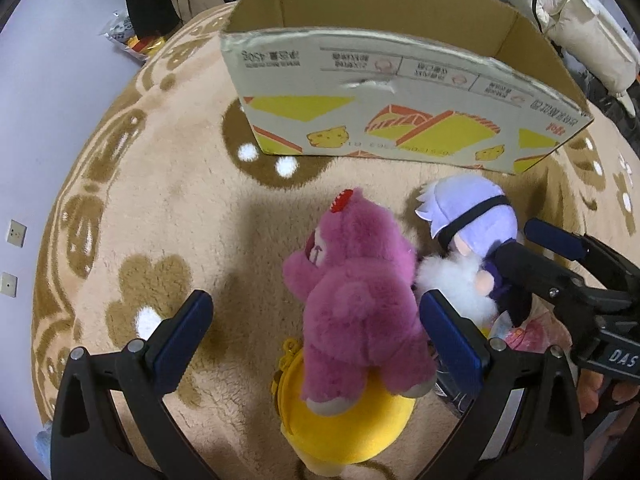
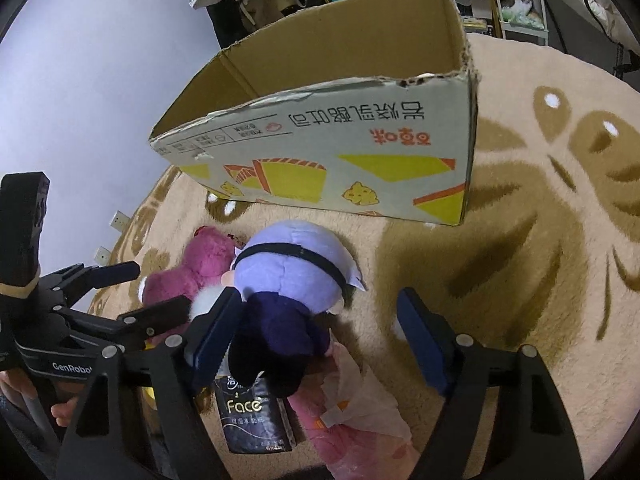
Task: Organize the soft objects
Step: 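Grasp pink plush bear with left gripper while right gripper grasps purple-haired doll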
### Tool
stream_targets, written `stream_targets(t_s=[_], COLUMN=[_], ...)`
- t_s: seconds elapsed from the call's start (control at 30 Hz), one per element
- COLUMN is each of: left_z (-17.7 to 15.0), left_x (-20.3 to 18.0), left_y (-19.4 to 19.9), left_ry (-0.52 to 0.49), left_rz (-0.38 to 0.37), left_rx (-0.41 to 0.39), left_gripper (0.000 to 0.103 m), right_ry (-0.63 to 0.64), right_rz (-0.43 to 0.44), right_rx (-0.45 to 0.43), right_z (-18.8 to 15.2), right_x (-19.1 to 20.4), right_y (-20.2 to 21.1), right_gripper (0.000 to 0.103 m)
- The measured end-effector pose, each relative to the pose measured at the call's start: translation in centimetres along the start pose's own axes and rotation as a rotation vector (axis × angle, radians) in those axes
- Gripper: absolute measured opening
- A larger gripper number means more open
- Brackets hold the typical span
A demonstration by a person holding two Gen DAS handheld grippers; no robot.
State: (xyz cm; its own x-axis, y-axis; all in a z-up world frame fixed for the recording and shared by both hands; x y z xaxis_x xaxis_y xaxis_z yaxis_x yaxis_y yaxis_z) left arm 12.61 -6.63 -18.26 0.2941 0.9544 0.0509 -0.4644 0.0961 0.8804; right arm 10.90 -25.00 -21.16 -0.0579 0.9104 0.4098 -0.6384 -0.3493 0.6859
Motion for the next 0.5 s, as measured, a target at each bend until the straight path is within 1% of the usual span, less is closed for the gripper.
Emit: stream_targets(t_s=[0.1,0.23,0.3,0.43,0.5], left_z=[-0.2,-0.3,-0.3,-0.3,-0.3], left_x=[-0.1,0.1,0.1,0.1,0.0], left_y=[-0.6,-0.9,-1.0,-1.3,-1.3], left_ry=[0.003,0.015,0.015,0.015,0.014], left_rz=[0.006,0.001,0.007,-0.010,-0.022], left_rx=[0.019,0.023,0.021,0.027,0.025], left_gripper=[0.101,0.100,0.098,0.086,0.078], right_ry=[-0.023,-0.036,-0.047,-0.066,-0.100], right_rz=[0.022,0.039,0.057,0.077,0.108], right_rx=[0.007,0.000,-0.005,-0.009,-0.007], right_z=[0.0,0.1,0.3,0.6,0.7], right_x=[0.0,0.1,0.1,0.3,0.4], right_y=[-0.3,-0.2,-0.2,-0.5,-0.8], right_gripper=[0.081,0.081,0.081,0.081,0.081])
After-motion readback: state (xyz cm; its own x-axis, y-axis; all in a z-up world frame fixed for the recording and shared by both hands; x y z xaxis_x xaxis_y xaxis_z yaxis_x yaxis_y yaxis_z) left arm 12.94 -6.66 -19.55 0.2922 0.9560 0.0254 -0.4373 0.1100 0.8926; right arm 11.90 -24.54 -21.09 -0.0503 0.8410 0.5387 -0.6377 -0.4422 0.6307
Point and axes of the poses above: each gripper's, at about its wrist camera, not at the fingertips, and y roughly against the way its jaws point, x to its left, z to its top, the point moved 5 cm from there along -y, roughly the way its jaws point, and after that the axes turned 10 degrees about -x, right-handed, at the moved point
